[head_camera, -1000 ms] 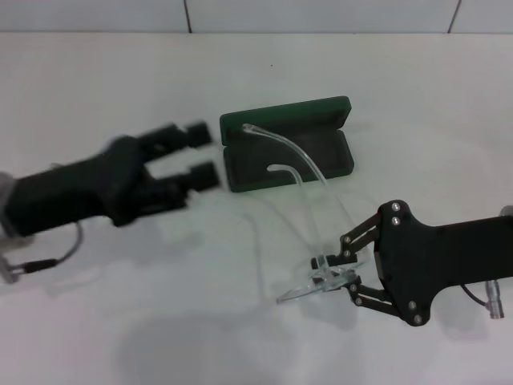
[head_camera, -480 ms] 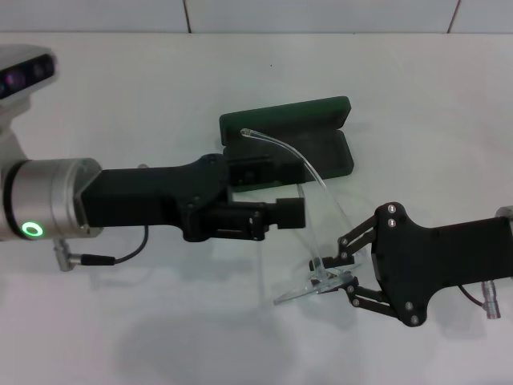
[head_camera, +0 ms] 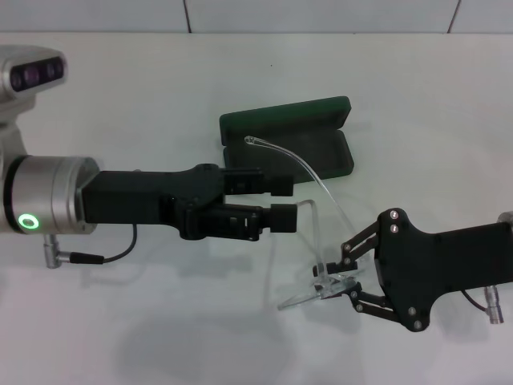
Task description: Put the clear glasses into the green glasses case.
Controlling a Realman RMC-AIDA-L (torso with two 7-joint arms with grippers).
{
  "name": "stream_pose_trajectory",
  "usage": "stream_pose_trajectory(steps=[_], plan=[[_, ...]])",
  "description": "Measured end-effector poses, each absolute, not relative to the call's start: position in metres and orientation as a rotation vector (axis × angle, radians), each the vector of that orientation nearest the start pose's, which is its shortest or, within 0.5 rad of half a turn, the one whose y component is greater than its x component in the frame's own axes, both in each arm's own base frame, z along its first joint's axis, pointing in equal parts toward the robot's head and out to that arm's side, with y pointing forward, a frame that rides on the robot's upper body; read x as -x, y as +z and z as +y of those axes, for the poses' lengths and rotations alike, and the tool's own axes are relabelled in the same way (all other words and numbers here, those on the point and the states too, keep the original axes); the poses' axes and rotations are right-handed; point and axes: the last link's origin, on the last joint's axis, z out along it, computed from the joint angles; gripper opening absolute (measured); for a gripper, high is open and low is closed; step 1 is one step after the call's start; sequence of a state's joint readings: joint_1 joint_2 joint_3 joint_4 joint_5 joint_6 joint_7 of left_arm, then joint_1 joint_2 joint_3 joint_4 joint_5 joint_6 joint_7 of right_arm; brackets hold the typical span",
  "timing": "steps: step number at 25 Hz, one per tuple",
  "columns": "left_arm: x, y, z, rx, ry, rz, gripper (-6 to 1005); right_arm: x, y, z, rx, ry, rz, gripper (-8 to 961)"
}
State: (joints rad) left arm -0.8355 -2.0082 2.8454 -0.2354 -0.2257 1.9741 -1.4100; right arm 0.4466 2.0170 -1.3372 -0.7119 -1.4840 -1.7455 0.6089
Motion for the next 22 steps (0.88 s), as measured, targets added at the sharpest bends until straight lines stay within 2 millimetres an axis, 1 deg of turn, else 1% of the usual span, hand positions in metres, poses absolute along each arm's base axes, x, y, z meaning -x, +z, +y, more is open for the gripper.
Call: stream_pose_trajectory(steps=[6,10,12,15,19,22], plan=[[0.202,-0.012,0.306,3.067,-1.219,-0.960,825,-0.206,-0.023,0.275,2.795,0.984,-0.762,120],[0.201,-0.008,0.313,2.978,-1.301,-0.934,824,-0.207,-0.023,0.274,2.796,0.984,-0.758,120],[0.201,-0.009,0.317,2.931,-1.308,-0.925,774,-0.207,-0.024,0.274,2.797,0.985,-0.759,120],[0.201,-0.017,0.323,2.893,-1.270,-0.931,698,-0.206,-0.025,0.274,2.801,0.989,-0.758,120],[0.194,-0.034,0.325,2.937,-1.190,-0.938,698,-0.205,-0.027,0.273,2.814,0.998,-0.759,120],[0.191,-0.039,0.324,2.969,-1.162,-0.936,698,-0.205,-0.028,0.272,2.815,1.002,-0.769,120]])
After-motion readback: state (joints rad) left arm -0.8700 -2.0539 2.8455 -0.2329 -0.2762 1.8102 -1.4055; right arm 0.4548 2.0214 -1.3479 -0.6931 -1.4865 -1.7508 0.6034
